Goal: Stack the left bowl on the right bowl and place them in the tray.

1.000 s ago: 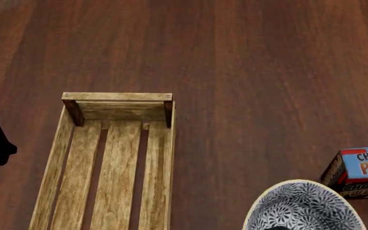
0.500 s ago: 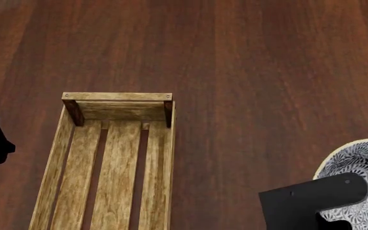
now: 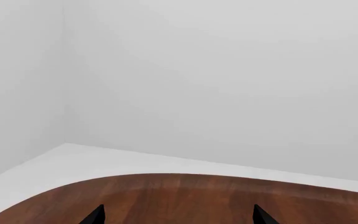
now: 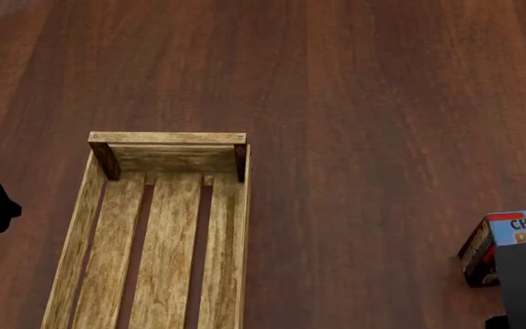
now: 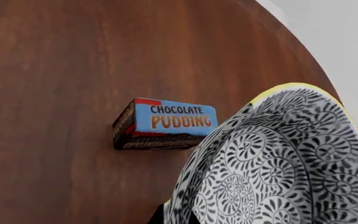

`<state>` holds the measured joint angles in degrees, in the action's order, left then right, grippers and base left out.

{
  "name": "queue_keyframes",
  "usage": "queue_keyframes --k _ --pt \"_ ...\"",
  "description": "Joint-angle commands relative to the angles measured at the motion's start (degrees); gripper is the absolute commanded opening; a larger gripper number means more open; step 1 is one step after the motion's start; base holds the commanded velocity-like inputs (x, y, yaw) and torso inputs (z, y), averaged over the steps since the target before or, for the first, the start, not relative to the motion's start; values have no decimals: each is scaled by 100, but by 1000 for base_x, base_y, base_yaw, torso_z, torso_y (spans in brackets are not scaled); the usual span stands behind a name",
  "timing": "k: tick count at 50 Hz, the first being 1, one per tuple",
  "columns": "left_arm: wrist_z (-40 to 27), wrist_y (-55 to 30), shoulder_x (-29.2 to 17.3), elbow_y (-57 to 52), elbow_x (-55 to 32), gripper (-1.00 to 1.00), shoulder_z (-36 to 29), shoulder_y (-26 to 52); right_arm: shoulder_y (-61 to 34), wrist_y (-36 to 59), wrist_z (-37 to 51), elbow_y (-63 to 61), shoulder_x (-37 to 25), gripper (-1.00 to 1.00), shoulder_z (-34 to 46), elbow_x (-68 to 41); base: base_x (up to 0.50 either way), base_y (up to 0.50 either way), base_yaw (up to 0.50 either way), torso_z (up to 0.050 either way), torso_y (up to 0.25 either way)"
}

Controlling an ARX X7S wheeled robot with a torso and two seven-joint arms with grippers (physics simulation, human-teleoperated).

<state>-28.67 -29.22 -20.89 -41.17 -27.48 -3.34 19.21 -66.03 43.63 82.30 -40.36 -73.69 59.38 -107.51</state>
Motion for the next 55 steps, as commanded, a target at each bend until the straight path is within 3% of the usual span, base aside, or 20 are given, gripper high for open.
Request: queue_keyframes --k 1,13,18,27,44,55 --pt "-9 41 6 72 34 100 -56 13 -195 266 -573 317 -534 -100 -125 129 0 0 0 0 0" --pt "-2 112 5 200 153 100 -180 39 -219 426 -1473 1049 -829 -100 -193 720 0 0 0 0 0" --pt "-13 110 -10 215 124 100 -142 49 -403 836 -1655 1477 -664 -100 -237 812 0 0 0 0 0" --pt "-25 136 -20 254 182 100 -205 51 -281 725 -2275 2293 -389 -100 -154 1201 0 0 0 0 0" --pt "-51 130 -43 236 133 100 -209 50 659 -487 -2250 2370 -580 -100 148 1205 0 0 0 0 0" --pt "-64 153 -54 272 127 100 -210 68 744 -540 -2186 2315 -545 -100 180 1150 0 0 0 0 0"
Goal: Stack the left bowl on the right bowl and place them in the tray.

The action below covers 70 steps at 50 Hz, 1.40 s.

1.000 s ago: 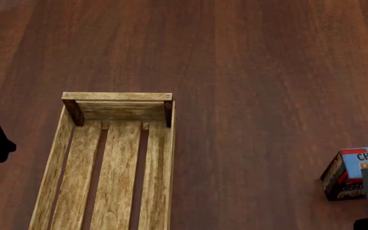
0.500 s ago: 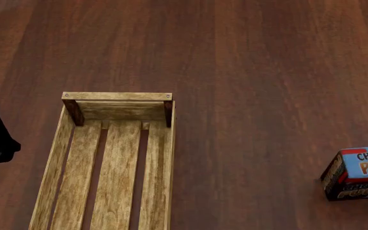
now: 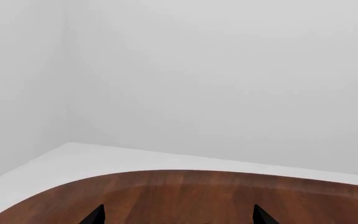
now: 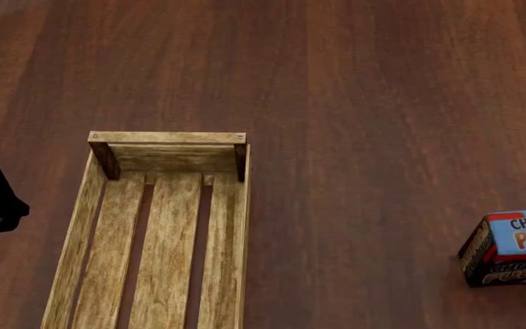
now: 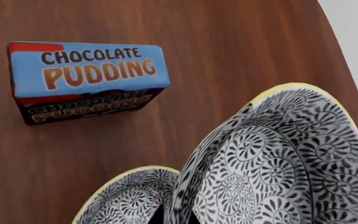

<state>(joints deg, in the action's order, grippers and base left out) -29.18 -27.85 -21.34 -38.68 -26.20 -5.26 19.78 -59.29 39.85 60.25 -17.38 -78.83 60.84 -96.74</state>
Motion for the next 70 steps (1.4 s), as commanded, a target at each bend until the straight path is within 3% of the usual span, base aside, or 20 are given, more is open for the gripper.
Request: queue_keyframes --k 1,70 --pt "-10 22 -9 28 -2 100 -19 11 80 -159 24 22 -25 -100 41 59 0 0 0 0 0" --pt "-108 91 -94 75 -5 100 -144 11 1230 -1328 -803 848 649 -100 541 444 0 0 0 0 0"
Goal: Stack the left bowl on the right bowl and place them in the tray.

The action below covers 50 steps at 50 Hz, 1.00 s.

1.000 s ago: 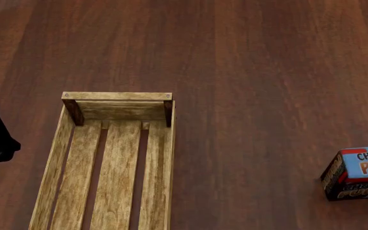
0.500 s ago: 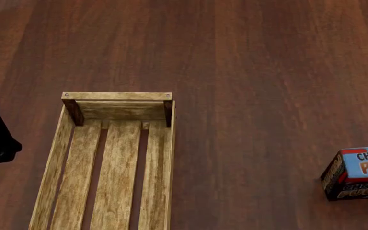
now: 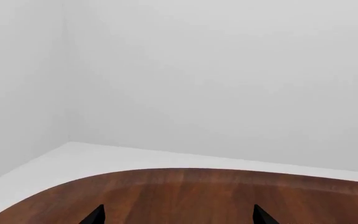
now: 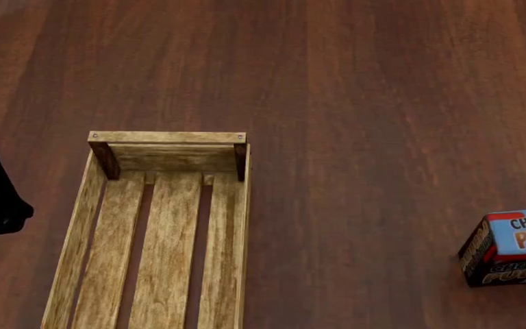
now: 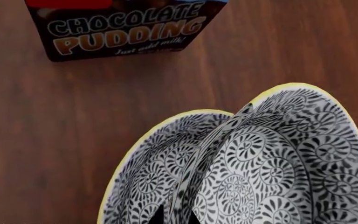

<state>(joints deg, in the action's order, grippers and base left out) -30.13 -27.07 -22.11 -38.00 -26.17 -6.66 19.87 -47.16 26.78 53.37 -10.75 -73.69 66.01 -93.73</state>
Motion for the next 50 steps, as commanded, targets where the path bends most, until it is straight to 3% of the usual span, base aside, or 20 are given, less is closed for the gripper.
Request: queue_keyframes --k 1,22,23,50 --pt "-15 14 -16 9 -14 100 1 4 29 -33 -123 194 141 -100 28 147 0 0 0 0 0" --pt "-40 38 -37 35 -11 100 -39 10 182 -178 -240 421 320 -100 87 229 0 0 0 0 0" --pt "-42 38 -40 32 -13 100 -38 8 184 -185 -214 414 314 100 83 224 0 0 0 0 0" --pt "-98 25 -93 -86 -160 100 50 -19 -56 -91 29 -132 47 100 -123 130 0 0 0 0 1"
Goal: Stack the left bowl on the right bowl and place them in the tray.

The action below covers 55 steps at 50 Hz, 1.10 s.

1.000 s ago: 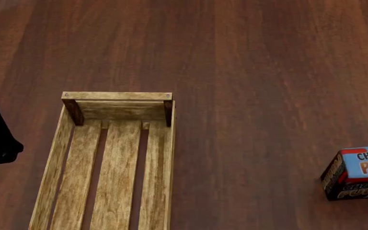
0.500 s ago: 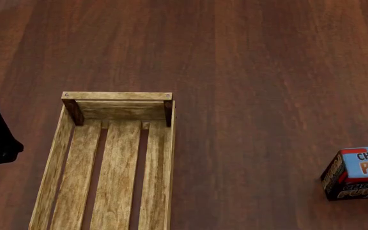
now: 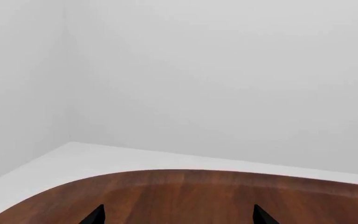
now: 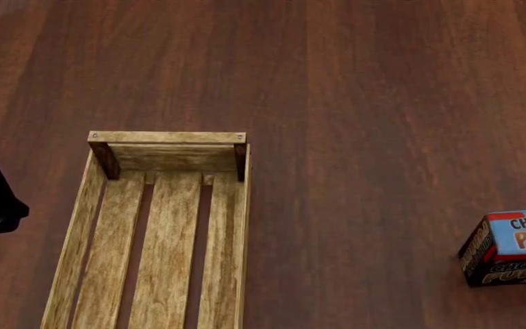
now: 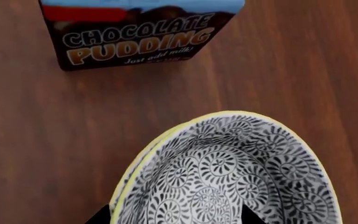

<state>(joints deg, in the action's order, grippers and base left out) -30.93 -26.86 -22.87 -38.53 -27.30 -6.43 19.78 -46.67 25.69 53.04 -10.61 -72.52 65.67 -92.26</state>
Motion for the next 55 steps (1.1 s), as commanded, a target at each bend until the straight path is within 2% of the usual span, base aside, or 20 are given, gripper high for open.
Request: queue_keyframes --k 1,21,36,55 --pt "-19 6 -17 -27 -47 100 26 -7 -114 24 68 -160 -75 100 -97 -24 0 0 0 0 0" --pt "-41 30 -31 25 -49 100 0 18 -130 83 -224 354 403 100 -34 142 0 0 0 0 0" --pt "-55 36 -56 -8 -58 100 -33 -2 175 -299 -383 352 382 100 -22 153 0 0 0 0 0" --pt "-76 56 -76 29 -76 100 -36 13 417 -512 -716 762 652 100 49 201 0 0 0 0 0"
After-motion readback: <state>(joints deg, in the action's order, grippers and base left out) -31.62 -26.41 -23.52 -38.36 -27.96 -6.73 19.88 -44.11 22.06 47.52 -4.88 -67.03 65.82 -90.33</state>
